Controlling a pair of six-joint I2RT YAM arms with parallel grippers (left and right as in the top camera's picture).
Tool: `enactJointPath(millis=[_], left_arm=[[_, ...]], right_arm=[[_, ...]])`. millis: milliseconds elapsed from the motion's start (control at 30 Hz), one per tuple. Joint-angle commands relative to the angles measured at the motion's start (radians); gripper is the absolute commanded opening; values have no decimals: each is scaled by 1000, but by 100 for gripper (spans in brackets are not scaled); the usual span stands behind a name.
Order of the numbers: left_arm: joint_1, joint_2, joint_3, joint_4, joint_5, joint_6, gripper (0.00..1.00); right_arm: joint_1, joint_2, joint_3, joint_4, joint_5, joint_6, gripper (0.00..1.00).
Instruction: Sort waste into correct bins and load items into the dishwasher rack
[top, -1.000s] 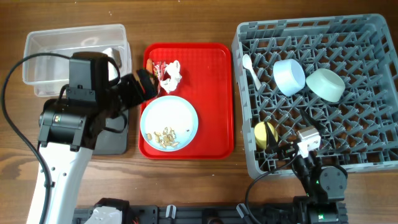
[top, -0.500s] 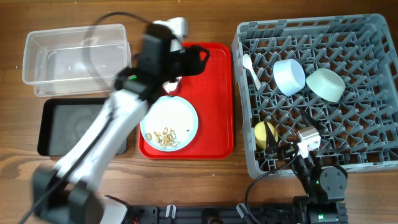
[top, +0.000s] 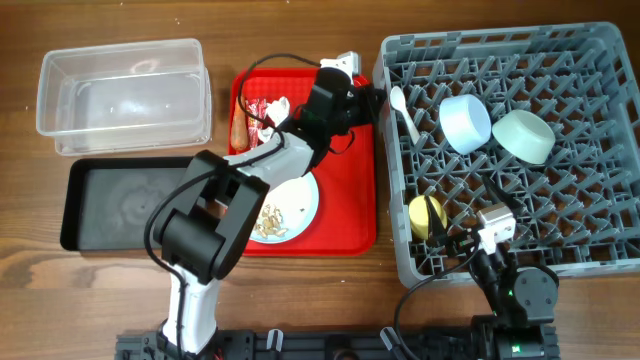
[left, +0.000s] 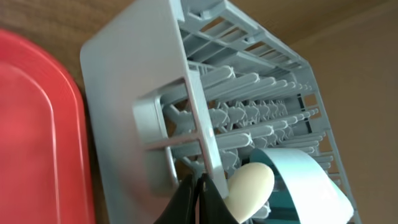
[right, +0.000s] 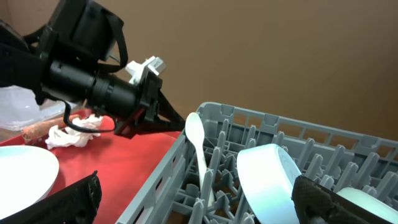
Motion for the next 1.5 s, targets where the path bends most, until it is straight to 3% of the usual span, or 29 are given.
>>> enactJointPath(millis=[0,167,333,533,800,1200,1467], left_arm=[[-47,-3,5,60,14,-49,4],[-29,-5,13,158,65,-50,4],[6,-15,51,121,185,-42,4],[34,-18,51,-55,39,-11,7],[-60,-19,52,-43,39,105,4],[-7,-19,120,36,-6,60,4],[-79,39,138,-38,-128,64,8]], right_arm=[[-5,-9,-3,5,-20,-9,100],[-5,-9,-3,5,-20,-9,100],[-5,-9,-3,5,-20,-9,100],[-5,-9,-3,5,-20,-9,100],[-5,-9,-3,5,-20,-9,100],[-5,-9,-3,5,-20,-9,100],[-5,-9,-3,5,-20,-9,100]])
